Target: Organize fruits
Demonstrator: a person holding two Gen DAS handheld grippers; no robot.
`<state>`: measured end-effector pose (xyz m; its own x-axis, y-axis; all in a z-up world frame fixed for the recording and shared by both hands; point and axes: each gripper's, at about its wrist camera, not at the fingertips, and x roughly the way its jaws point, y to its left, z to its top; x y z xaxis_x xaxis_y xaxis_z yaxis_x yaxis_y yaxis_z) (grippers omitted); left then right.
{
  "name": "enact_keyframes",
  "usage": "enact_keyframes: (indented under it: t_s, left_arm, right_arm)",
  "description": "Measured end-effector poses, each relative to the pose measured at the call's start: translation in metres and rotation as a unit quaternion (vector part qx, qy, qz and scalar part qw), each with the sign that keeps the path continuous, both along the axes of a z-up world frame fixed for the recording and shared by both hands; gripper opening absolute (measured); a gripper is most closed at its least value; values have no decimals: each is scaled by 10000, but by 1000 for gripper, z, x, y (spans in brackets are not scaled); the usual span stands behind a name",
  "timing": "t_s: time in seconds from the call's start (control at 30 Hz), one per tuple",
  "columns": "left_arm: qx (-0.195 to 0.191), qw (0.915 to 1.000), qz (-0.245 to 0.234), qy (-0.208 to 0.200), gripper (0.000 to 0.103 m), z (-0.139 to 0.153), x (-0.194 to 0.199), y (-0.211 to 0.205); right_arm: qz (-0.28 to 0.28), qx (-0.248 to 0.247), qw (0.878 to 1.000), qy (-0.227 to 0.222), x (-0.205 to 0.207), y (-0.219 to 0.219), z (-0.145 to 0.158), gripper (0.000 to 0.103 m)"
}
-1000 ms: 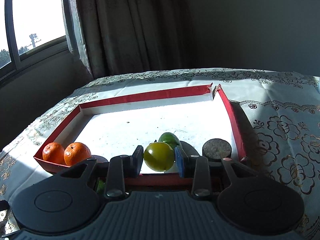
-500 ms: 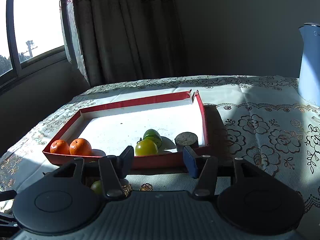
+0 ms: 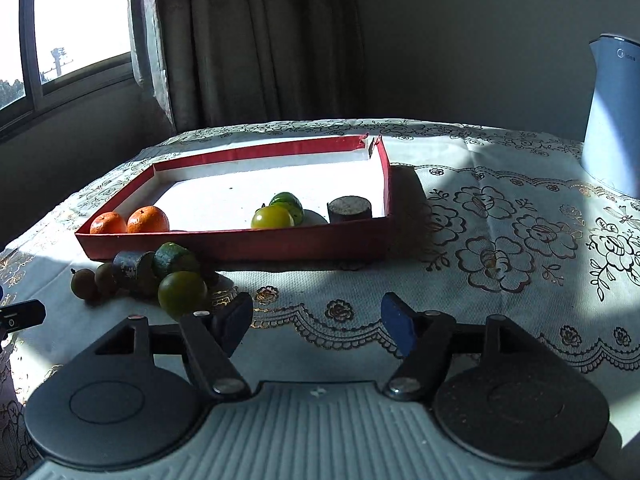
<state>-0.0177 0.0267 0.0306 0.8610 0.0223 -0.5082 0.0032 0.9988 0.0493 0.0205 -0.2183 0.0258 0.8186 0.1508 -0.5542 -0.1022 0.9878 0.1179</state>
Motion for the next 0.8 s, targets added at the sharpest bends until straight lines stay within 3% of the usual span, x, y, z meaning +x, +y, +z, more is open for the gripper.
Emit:
enact_keyframes:
  t_s: [0.23, 0.6, 0.8]
  left_arm:
    - [208, 9990, -407, 29, 101, -3, 22, -8]
    - [226, 9966, -748, 259, 72, -15, 31, -15]
    - [210, 9953, -847, 430, 47, -19, 39, -19]
  right_arm:
    - [6, 32, 10000, 15, 1, -1, -1, 71]
    - [37, 105, 9999, 48, 2, -2, -1, 73]
    - [40, 106, 9999, 52, 2, -3, -1, 73]
